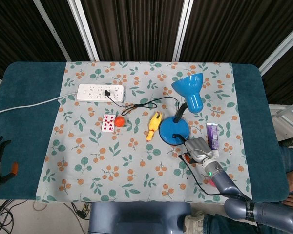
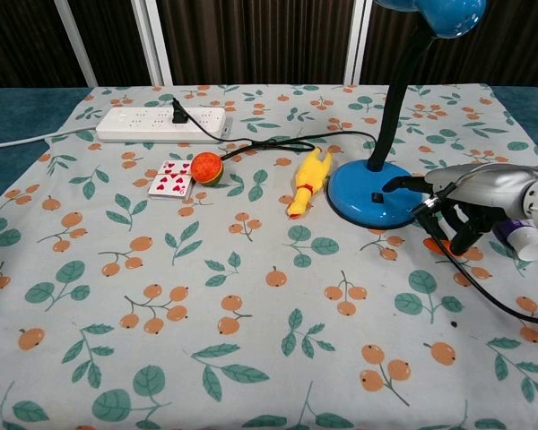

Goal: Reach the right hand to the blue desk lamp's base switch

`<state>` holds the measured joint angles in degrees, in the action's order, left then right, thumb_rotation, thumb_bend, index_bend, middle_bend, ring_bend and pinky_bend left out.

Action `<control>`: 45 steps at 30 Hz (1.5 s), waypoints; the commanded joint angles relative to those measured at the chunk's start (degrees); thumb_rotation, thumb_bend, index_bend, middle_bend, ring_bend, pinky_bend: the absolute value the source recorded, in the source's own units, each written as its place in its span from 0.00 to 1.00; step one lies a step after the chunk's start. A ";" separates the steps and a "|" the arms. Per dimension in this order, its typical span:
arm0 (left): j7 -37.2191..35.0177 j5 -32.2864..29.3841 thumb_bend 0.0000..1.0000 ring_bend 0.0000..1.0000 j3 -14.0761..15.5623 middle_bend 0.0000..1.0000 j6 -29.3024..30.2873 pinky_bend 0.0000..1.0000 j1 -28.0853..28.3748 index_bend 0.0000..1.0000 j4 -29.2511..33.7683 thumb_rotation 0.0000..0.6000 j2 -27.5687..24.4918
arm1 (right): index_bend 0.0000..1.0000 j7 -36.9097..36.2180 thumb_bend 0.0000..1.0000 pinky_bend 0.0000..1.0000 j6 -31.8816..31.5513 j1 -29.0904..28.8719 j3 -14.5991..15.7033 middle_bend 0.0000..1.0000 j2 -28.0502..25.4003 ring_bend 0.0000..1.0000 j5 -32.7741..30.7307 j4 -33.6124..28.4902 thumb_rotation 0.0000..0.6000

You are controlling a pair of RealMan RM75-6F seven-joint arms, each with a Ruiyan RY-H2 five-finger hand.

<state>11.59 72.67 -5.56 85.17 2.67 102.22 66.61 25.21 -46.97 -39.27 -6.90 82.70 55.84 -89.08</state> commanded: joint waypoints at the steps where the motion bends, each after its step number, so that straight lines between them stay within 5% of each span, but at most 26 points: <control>1: 0.04 -0.06 0.43 0.00 0.03 0.04 -0.07 0.03 0.01 0.16 -0.01 1.00 -0.01 | 0.04 -0.03 0.49 0.85 -0.15 -0.26 0.23 0.65 0.15 0.68 -0.15 -0.06 1.00; 45: -0.28 -0.33 0.43 0.00 -0.02 0.04 -0.12 0.03 0.09 0.16 -0.04 1.00 -0.11 | 0.04 2.25 0.49 1.00 0.00 -4.11 2.97 0.65 1.38 0.68 -5.94 0.62 1.00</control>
<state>11.32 72.34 -5.58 85.05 2.76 102.18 66.50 27.31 -47.12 -43.20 -3.95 84.01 50.14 -88.59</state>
